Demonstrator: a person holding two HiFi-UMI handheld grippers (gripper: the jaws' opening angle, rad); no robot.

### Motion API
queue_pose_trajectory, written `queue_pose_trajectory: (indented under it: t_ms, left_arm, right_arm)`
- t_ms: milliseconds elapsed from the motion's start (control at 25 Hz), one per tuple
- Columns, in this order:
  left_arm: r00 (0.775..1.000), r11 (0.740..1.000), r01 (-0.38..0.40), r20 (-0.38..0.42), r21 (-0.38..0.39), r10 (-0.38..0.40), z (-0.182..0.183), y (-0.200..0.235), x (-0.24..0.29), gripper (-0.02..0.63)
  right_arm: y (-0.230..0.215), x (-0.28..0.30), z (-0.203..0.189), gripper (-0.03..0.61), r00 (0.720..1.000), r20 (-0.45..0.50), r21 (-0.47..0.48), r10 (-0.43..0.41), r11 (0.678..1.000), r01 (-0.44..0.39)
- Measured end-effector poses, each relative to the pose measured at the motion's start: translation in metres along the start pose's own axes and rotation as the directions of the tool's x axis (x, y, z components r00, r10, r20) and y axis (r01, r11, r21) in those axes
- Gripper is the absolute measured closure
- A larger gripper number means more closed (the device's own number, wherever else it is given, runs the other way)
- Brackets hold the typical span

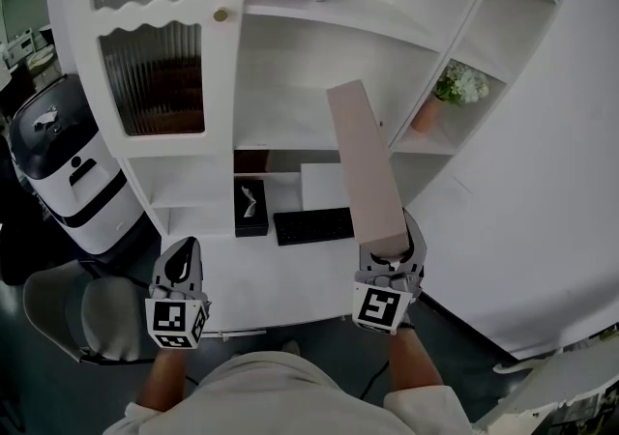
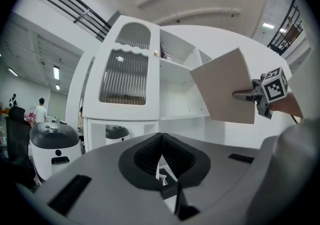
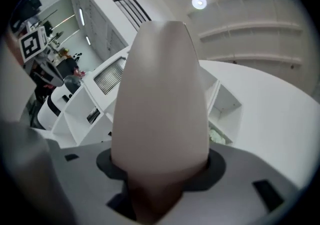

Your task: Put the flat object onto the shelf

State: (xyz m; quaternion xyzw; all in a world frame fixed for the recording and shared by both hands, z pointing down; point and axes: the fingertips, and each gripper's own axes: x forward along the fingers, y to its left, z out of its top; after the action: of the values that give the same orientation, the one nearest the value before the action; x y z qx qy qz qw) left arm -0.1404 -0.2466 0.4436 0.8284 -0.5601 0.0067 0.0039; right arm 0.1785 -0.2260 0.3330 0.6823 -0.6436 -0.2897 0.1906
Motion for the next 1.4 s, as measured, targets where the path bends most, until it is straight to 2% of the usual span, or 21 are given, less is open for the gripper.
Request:
queue_pose_trajectory:
  t_ms: [120, 280, 640, 1040, 1400]
  left_arm:
    - [1.000, 1.000, -0.027, 0.000, -0.004, 0.027, -0.001, -0.001, 0.003, 0.612]
    - [0.998, 0.998, -0.061, -0.004, -0.007, 0.061, -0.003, -0.003, 0.003, 0.612]
    - [0.993, 0.993, -0.121, -0.013, -0.005, 0.121, -0.005, -0.002, 0.002, 0.612]
    - [0.988, 0.988, -0.157, -0.013, -0.007, 0.157, -0.007, 0.000, 0.002, 0.612]
    - [0.982, 0.982, -0.187, -0.016, -0.009, 0.187, -0.009, 0.006, 0.002, 0.612]
  right_arm:
    - [0.000, 0.015, 0.004, 0.313, 0.999, 0.027, -0.115, 0.040, 0.993, -0.036]
    - [0.003, 0.033, 0.008, 0.313, 0.994, 0.058, -0.261, 0.096, 0.962, -0.078]
    - [0.022, 0.066, 0.013, 0.313, 0.978, 0.064, -0.539, 0.200, 0.832, -0.135]
    - [0.049, 0.095, 0.002, 0.313, 0.961, -0.017, -0.676, 0.277, 0.704, -0.215]
    - [0.072, 0.124, -0.023, 0.313, 0.952, -0.084, -0.739, 0.295, 0.623, -0.258]
